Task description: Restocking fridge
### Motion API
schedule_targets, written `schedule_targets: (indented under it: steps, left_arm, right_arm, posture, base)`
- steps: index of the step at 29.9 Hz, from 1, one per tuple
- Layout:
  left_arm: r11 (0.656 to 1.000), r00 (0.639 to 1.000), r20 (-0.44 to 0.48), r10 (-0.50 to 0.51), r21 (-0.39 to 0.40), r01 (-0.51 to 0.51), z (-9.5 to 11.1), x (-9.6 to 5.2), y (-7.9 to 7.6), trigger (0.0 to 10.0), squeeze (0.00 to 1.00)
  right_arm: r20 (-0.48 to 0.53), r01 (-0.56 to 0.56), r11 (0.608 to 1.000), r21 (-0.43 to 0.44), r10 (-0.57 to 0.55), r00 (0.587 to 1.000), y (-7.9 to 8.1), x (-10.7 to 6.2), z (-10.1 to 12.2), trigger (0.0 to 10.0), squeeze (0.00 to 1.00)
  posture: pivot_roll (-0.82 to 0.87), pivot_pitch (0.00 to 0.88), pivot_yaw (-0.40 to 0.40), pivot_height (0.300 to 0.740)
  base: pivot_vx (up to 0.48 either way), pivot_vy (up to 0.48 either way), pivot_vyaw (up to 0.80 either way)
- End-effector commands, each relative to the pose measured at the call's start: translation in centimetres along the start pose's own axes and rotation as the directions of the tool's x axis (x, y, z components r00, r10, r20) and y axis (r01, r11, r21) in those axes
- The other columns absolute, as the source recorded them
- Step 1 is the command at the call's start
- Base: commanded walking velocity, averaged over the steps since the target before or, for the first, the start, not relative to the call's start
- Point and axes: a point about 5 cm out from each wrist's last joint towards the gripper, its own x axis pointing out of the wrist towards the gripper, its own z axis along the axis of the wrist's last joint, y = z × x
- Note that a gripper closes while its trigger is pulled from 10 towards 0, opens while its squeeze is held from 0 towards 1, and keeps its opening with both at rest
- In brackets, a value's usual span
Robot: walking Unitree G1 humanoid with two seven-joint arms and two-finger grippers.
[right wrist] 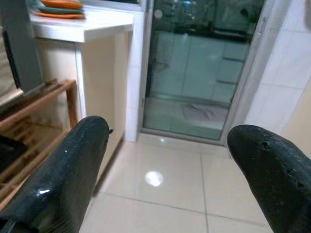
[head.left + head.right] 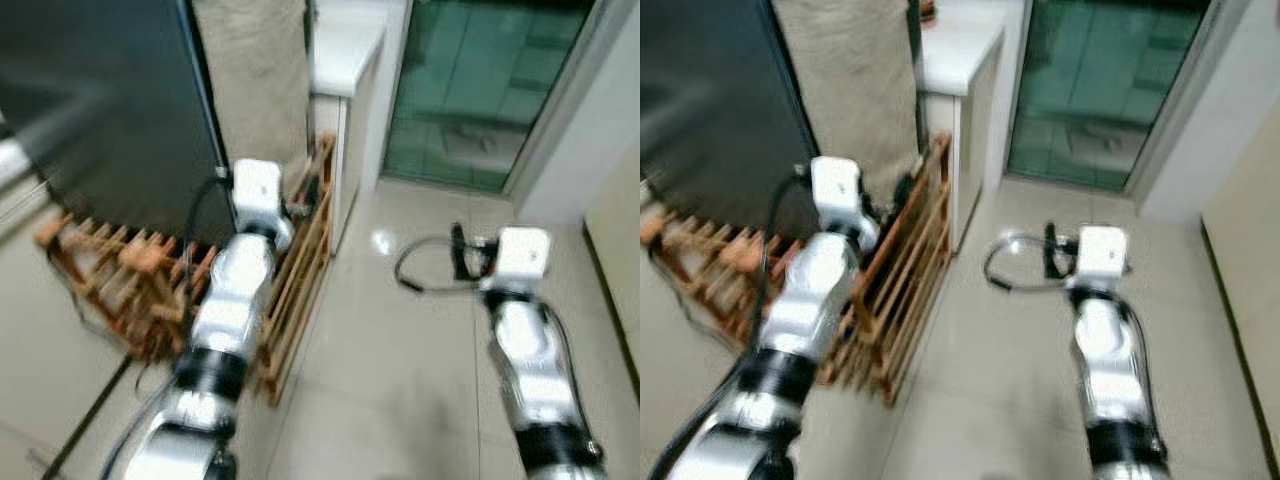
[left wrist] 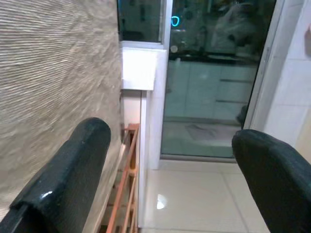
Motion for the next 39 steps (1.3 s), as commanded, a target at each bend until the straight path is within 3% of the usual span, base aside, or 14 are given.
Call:
schedule_targets:
  steps: [1,3,6,8,9,10,12,17,23,39]
  left_arm:
    - [0.997,0.997,0.011,0.075,0.018,-0.075,1.4,-0.2,2.2,10.0,0.0]
    - [0.993,0.995,0.005,0.096,0.061,-0.097,2.4,-1.3,3.6,10.0,0.0]
    - [0.992,0.995,-0.015,0.097,0.079,-0.096,2.5,-2.5,4.2,10.0,0.0]
    - [0.992,0.995,-0.043,0.094,0.094,-0.09,2.3,-4.8,4.9,10.0,0.0]
    - [0.993,0.995,-0.047,0.083,0.09,-0.078,2.3,-6.1,4.8,10.0,0.0]
    - [0.993,0.995,-0.047,0.083,0.09,-0.078,2.3,-6.1,4.8,10.0,0.0]
    - [0.997,0.999,-0.022,0.043,0.07,-0.042,2.7,-7.8,4.2,10.0,0.0]
    - [0.994,0.999,-0.018,-0.047,0.096,0.049,3.3,-9.6,3.0,10.0,0.0]
    - [0.993,0.996,0.004,-0.084,0.079,0.083,4.3,-9.8,2.2,10.0,0.0]
    - [0.999,0.999,0.022,-0.043,0.012,0.042,4.6,-8.6,2.2,10.0,0.0]
  right_arm:
    - [0.08,0.011,1.0,0.014,-0.012,0.997,0.3,0.1,2.3,10.0,0.0]
    - [0.124,0.039,0.999,0.007,-0.039,0.991,-0.6,-1.3,4.0,10.0,0.0]
    - [0.129,0.036,0.999,0.002,-0.036,0.991,-0.9,-2.5,4.4,10.0,0.0]
    - [0.124,0.029,1.0,-0.01,-0.027,0.992,-1.3,-4.5,4.6,10.0,0.0]
    - [0.13,0.035,0.999,-0.011,-0.033,0.991,-1.4,-5.3,4.7,10.0,0.0]
    - [0.13,0.035,0.999,-0.011,-0.033,0.991,-1.4,-5.3,4.7,10.0,0.0]
    - [0.143,0.056,0.998,-0.011,-0.054,0.988,-1.7,-6.3,4.9,10.0,0.0]
    - [0.142,0.084,0.996,-0.002,-0.083,0.986,-1.9,-7.4,5.6,10.0,0.0]
    - [0.123,0.089,0.996,-0.004,-0.088,0.989,-1.7,-8.0,5.9,10.0,0.0]
    - [0.123,0.091,0.996,-0.015,-0.088,0.988,-1.5,-6.7,6.4,10.0,0.0]
  posture:
    - [-0.12,0.0,0.01,0.74]
    - [-0.11,0.0,0.007,0.74]
    - [-0.11,0.0,0.007,0.74]
    - [-0.1,0.0,0.006,0.74]
    - [-0.1,0.0,0.006,0.74]
    - [-0.1,0.0,0.006,0.74]
    - [-0.1,0.0,0.003,0.74]
    - [-0.09,0.0,0.001,0.74]
    - [-0.09,0.0,-0.005,0.74]
    - [-0.1,0.0,0.006,0.74]
  base:
    - [0.0,0.0,0.0]
    - [0.0,0.0,0.0]
    - [0.0,0.0,0.0]
    - [0.0,0.0,0.0]
    - [0.0,0.0,0.0]
    - [0.0,0.0,0.0]
    - [0.0,0.0,0.0]
    - [0.0,0.0,0.0]
    - [0.0,0.0,0.0]
    - [0.48,0.0,0.0]
